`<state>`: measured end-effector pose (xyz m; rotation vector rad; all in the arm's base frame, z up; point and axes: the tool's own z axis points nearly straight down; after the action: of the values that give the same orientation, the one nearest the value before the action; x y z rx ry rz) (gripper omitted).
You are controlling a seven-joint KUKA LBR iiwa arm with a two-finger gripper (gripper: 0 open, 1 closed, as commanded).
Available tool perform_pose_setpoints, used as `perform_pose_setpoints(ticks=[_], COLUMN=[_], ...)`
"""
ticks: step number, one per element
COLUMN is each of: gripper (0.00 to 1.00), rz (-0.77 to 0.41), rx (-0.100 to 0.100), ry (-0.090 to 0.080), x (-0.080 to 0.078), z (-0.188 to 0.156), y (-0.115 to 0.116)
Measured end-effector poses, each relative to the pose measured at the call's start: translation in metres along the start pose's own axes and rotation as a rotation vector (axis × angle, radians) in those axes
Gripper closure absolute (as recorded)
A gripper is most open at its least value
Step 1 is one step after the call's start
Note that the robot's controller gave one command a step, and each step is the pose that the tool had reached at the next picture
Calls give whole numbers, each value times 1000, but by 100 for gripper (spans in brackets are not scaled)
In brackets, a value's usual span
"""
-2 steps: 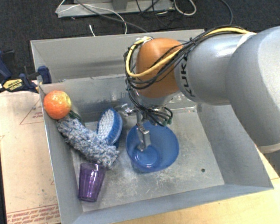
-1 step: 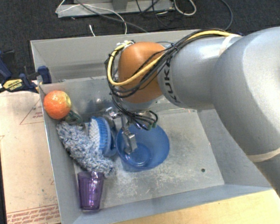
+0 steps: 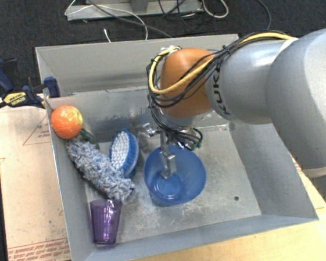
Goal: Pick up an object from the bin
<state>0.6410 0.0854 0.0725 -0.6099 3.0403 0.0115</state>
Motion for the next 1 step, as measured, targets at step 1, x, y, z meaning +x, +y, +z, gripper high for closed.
perform_pose_setpoints(ticks=[1], gripper=[0], rz=[76], rx=[-3], ry=[-3], x=[47], z=[0], y=[-30])
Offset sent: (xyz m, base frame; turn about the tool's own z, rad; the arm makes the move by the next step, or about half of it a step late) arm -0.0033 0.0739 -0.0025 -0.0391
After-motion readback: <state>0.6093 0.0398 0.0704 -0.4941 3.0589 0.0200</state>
